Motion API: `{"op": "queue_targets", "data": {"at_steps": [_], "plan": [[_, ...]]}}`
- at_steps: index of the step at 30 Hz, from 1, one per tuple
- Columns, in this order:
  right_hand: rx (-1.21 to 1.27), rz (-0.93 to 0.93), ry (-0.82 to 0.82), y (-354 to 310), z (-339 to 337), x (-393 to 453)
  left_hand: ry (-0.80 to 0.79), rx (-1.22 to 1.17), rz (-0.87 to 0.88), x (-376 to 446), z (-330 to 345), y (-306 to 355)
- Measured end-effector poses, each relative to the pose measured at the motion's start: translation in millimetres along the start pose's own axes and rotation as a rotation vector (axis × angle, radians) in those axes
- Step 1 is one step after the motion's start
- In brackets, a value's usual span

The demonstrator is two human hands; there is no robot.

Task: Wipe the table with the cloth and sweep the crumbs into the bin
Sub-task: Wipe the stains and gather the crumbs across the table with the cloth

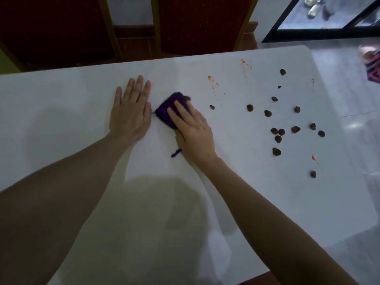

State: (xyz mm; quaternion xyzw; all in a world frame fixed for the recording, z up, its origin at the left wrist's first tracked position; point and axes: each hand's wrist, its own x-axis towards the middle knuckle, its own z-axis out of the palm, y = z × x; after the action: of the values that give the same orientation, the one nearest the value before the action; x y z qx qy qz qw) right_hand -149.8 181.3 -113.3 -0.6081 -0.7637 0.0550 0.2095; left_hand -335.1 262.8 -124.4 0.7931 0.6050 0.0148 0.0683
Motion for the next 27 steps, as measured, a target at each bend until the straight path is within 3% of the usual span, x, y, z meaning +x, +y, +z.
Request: {"op": "queue_targets", "data": {"at_steps": [4,7,10,16,18,22,27], "plan": [[-0.039,0.2,-0.078,25.5,-8.6,36.4,-0.008,0.014,0.001,-0.4,-0.9,0.3],[-0.045,0.374,-0.034,53.5,-21.2,44.1,-0.028,0.012,0.009,-0.2,-3.3,2.4],[-0.081,0.547,0.027,83.1,-35.6,28.8,-0.043,0.0,0.007,0.7,-4.5,3.1],[-0.086,0.709,0.109,102.2,-61.5,-32.0,-0.033,-0.03,0.094,23.3,-7.6,33.6],[-0.08,0.701,0.123,85.0,-60.5,-52.2,-0.045,-0.016,0.116,27.7,-4.5,42.4],[-0.033,0.507,0.058,45.5,-46.6,-73.8,-0.04,-0.021,0.118,27.6,-0.8,43.7],[-0.011,0.293,-0.017,45.7,-31.6,-26.9,-0.034,-0.019,0.107,28.7,0.2,45.5]]}}
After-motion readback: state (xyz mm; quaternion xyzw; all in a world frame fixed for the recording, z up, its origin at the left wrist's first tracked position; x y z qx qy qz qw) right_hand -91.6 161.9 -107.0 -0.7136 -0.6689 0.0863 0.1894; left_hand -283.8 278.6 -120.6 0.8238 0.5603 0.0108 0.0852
